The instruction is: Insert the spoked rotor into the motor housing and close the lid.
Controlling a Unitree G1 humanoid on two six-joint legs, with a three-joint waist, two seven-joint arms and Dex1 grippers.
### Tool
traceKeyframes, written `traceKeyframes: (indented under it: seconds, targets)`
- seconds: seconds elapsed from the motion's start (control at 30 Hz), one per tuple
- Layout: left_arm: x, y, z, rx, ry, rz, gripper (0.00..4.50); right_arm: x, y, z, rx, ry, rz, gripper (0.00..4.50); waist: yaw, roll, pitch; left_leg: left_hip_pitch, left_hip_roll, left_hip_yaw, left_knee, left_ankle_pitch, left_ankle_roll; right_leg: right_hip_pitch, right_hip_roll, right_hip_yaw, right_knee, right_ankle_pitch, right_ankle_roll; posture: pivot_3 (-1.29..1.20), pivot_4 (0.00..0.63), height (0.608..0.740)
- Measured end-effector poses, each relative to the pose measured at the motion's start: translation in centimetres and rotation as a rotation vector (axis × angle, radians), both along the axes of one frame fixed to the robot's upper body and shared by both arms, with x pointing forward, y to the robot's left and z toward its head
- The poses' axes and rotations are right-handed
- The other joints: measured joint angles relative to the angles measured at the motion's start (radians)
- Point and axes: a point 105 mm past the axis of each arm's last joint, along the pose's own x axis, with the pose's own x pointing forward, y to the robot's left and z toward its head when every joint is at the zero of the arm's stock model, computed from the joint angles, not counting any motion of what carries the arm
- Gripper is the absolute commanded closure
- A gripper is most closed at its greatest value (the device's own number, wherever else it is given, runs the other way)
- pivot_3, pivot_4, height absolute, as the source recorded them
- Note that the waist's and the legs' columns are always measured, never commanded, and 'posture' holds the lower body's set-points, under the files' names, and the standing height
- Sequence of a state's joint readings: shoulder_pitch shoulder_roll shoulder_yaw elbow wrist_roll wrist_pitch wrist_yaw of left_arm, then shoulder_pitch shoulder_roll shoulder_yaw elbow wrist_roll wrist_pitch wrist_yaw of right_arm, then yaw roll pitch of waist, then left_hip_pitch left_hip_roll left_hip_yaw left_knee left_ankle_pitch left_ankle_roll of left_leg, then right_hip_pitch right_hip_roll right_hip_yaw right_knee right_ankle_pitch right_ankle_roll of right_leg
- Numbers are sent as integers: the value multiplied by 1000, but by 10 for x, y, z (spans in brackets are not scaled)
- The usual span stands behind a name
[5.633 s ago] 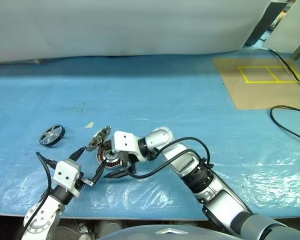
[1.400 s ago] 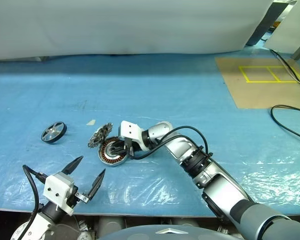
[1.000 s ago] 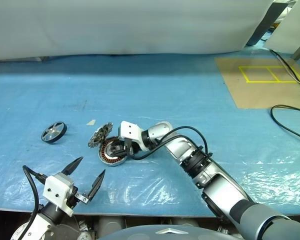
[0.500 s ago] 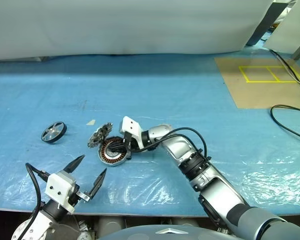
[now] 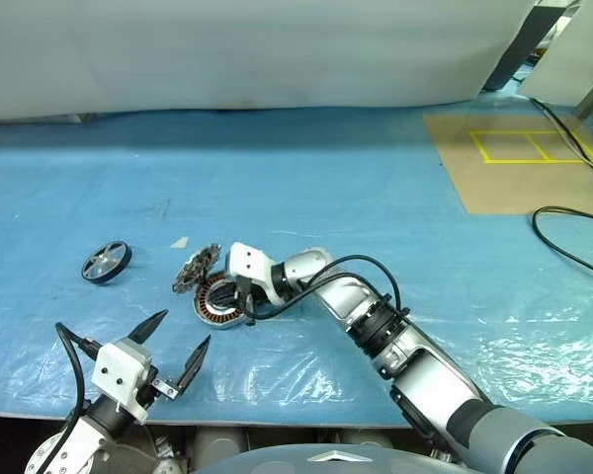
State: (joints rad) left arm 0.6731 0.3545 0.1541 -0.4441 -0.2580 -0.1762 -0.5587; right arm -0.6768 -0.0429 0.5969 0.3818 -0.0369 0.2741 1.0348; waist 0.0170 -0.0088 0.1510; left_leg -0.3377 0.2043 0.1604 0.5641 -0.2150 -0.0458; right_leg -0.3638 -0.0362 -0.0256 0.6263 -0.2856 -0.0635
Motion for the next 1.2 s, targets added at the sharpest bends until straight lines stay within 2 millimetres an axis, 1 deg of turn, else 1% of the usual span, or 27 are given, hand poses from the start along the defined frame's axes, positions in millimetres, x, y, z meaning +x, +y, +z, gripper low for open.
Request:
traceKeyframes:
  seconds: [0.07, 0.17, 0.27, 0.37, 0.4, 0.47, 0.5, 0.67, 0.73, 0.8, 0.9, 1.0, 1.1, 1.2]
  targets:
    - [0, 0, 0, 1, -2, 0, 0, -1, -1, -1, -11, -14, 11, 4463, 0, 1, -1, 3, 0, 1, 0, 0, 0, 2, 0, 0, 0, 0, 0, 0, 150, 740]
    - [0, 0, 0, 4, -2, 0, 0, 0, -1, -2, 9, -3, -9, 4463, 0, 4, -2, 3, 0, 1, 0, -2, 3, 2, 0, 1, 0, -3, -4, 0, 150, 740]
    - [5, 1, 4, -3, -24, 12, 0, 7, 1, 3, 108, 120, -99, 4463, 1, 4, -1, 2, 0, 2, 1, -2, 4, 1, 0, 1, 0, -2, -5, 0, 150, 740]
    - [19, 12, 22, -107, -107, 108, 0, 22, -5, 12, 200, 198, -203, 4463, 6, 4, 0, -4, 1, 1, 4, 0, 2, -3, 0, 0, 2, -1, -6, 0, 150, 740]
    - [25, 17, 31, -140, -145, 138, 0, 28, -7, 17, 234, 214, -231, 4463, 7, 4, 0, -6, 1, 1, 5, 1, 1, -5, 0, 0, 4, 0, -4, 0, 150, 740]
    - [33, 27, 45, -141, -191, 163, 0, 34, -9, 26, 266, 213, -253, 4463, 7, 3, 0, -8, 0, 1, 8, 1, 1, -9, 0, 0, 10, 1, -2, 0, 150, 740]
    - [34, 31, 48, -124, -194, 168, 0, 36, -11, 29, 265, 197, -248, 4463, 6, 3, 0, -8, 0, 1, 8, 1, 1, -9, 0, 0, 12, 1, -2, 0, 150, 740]
    - [38, 38, 41, -78, -132, 151, 0, 39, -21, 24, 242, 178, -249, 4463, 4, 3, 0, -9, 0, 0, 8, 1, 1, -12, 0, 0, 13, 1, -2, 0, 150, 740]
    - [42, 45, 40, -37, -104, 133, 0, 35, -27, 19, 218, 181, -233, 4463, 5, 3, 0, -9, 0, 0, 8, 1, 1, -12, 0, 0, 13, 1, -2, 0, 150, 740]
    - [45, 57, 42, 16, -79, 120, 0, 30, -31, 17, 204, 179, -208, 4463, 7, 3, 0, -9, 0, 0, 9, 1, 1, -12, 0, 0, 13, 1, -2, 0, 150, 740]
    - [50, 65, 43, 76, -63, 92, 0, 24, -29, 18, 192, 167, -172, 4463, 6, 3, 0, -9, 0, 0, 9, 1, 1, -12, 0, 0, 13, 1, -2, 0, 150, 740]
    - [54, 62, 42, 75, -67, 77, 0, 17, -21, 16, 175, 169, -144, 4463, 5, 3, 0, -10, 0, 0, 10, 1, 1, -12, 0, 0, 13, 1, -2, 0, 150, 740]
    - [56, 51, 34, 58, -54, 55, 0, 9, -8, 9, 130, 149, -123, 4463, 4, 2, 0, -11, 0, 0, 9, 1, 1, -13, 0, 0, 13, 1, -2, 0, 150, 740]
    - [54, 43, 28, 41, -42, 47, 0, 9, -2, 5, 98, 100, -122, 4463, 4, 2, 0, -11, 0, -1, 9, 1, 1, -14, 0, 0, 14, 1, -2, 0, 150, 740]
